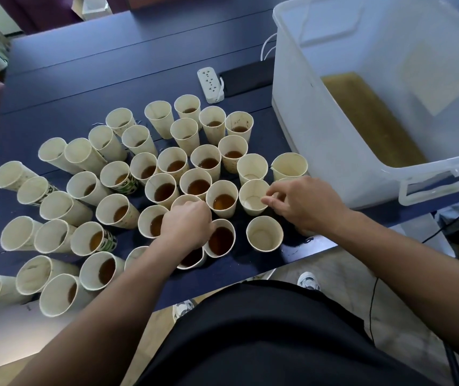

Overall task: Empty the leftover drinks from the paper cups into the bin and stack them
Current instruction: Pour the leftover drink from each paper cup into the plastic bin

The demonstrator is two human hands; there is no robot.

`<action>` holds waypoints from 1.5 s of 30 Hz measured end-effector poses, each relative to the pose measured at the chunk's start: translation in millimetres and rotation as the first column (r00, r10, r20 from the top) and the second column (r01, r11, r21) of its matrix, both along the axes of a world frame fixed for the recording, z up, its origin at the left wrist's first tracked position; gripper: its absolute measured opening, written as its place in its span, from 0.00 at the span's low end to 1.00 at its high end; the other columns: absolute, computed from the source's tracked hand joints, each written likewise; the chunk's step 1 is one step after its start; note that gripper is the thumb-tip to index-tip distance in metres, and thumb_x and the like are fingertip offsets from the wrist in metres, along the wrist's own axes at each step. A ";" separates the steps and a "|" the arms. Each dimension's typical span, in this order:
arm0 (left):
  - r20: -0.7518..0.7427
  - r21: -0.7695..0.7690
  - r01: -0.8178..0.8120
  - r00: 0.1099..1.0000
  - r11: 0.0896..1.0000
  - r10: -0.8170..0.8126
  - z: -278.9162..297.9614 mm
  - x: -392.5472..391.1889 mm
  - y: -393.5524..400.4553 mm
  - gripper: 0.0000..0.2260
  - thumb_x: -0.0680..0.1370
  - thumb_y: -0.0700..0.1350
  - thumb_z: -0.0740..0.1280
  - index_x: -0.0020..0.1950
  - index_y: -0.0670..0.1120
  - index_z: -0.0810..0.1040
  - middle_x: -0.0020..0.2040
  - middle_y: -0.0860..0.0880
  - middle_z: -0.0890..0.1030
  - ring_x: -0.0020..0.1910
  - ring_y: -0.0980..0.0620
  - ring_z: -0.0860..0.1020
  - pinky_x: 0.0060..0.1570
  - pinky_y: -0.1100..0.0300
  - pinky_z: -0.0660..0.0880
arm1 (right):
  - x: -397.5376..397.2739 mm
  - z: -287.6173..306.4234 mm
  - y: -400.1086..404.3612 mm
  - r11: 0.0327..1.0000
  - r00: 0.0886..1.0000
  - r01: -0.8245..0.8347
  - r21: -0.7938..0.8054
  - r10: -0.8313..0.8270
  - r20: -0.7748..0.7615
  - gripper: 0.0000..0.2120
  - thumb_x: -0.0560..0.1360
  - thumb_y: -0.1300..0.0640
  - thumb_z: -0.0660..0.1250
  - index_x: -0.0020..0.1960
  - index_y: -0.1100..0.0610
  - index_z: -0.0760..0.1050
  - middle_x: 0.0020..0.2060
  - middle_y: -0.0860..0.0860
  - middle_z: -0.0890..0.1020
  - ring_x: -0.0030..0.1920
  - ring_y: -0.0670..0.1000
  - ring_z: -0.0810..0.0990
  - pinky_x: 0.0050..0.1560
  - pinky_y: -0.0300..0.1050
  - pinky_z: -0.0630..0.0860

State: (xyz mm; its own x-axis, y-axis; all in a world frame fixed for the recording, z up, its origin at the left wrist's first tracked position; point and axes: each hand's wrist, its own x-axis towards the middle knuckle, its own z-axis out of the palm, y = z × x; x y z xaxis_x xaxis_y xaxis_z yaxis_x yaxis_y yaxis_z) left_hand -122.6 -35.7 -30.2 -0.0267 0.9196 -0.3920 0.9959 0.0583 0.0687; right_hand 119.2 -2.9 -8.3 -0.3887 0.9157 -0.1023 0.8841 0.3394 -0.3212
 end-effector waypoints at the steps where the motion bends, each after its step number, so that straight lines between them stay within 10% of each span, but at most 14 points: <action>1: 0.006 0.002 -0.003 1.000 1.000 0.003 0.3 0.4 0.3 0.10 0.79 0.53 0.66 0.44 0.49 0.82 0.44 0.49 0.79 0.45 0.46 0.78 0.35 0.56 0.71 | 0.2 0.2 0.5 1.000 1.000 0.005 -0.001 -0.005 -0.015 0.15 0.79 0.38 0.62 0.56 0.45 0.80 0.46 0.46 0.84 0.48 0.54 0.81 0.43 0.47 0.75; 16: 0.194 -0.020 -0.118 0.974 0.993 0.120 57.5 6.4 18.8 0.10 0.74 0.48 0.67 0.37 0.44 0.79 0.36 0.49 0.80 0.40 0.46 0.80 0.39 0.53 0.77 | -3.0 -4.0 -3.6 0.997 0.964 -0.070 -0.019 0.063 -0.259 0.10 0.78 0.55 0.68 0.57 0.48 0.82 0.45 0.48 0.84 0.46 0.51 0.80 0.43 0.41 0.69; 23: 0.383 0.033 -0.153 0.915 0.988 0.129 108.6 10.1 36.9 0.13 0.73 0.46 0.69 0.31 0.41 0.76 0.30 0.44 0.78 0.32 0.47 0.74 0.34 0.51 0.74 | -14.5 10.6 -4.0 0.961 0.892 -0.210 -0.181 0.113 -0.438 0.41 0.70 0.45 0.77 0.76 0.41 0.59 0.67 0.43 0.75 0.64 0.45 0.72 0.64 0.47 0.69; 28: 0.517 0.102 -0.173 0.851 0.980 0.096 142.2 27.4 51.1 0.18 0.73 0.44 0.69 0.24 0.46 0.73 0.20 0.55 0.68 0.22 0.57 0.65 0.32 0.60 0.66 | -28.9 36.4 -4.7 0.973 0.663 -0.108 -0.202 -0.081 -0.744 0.45 0.63 0.51 0.83 0.73 0.49 0.62 0.63 0.42 0.75 0.62 0.43 0.75 0.62 0.41 0.73; 37: 0.687 0.299 -0.190 0.723 0.935 -0.073 181.9 61.3 65.1 0.18 0.78 0.52 0.69 0.36 0.39 0.81 0.27 0.44 0.76 0.25 0.55 0.68 0.34 0.59 0.69 | -18.5 79.6 3.3 0.974 0.461 0.222 0.040 -0.069 -0.885 0.36 0.63 0.60 0.83 0.63 0.53 0.66 0.53 0.46 0.78 0.51 0.39 0.79 0.51 0.33 0.72; 41: 0.826 0.338 -0.302 0.549 0.892 -0.127 186.3 76.7 68.4 0.19 0.82 0.54 0.65 0.40 0.41 0.84 0.26 0.49 0.77 0.23 0.58 0.70 0.29 0.68 0.68 | 9.2 103.4 16.1 0.946 0.540 0.310 0.093 -0.095 -0.837 0.34 0.64 0.57 0.83 0.61 0.53 0.66 0.50 0.42 0.77 0.48 0.36 0.77 0.48 0.29 0.72; 45: 0.788 0.392 -0.276 0.593 0.877 -0.166 166.6 94.0 71.9 0.14 0.80 0.56 0.66 0.42 0.48 0.81 0.32 0.51 0.81 0.29 0.57 0.74 0.37 0.59 0.73 | 43.9 114.5 34.0 0.923 0.648 0.361 0.133 -0.146 -0.747 0.35 0.64 0.49 0.81 0.62 0.49 0.63 0.53 0.47 0.77 0.51 0.44 0.78 0.49 0.37 0.76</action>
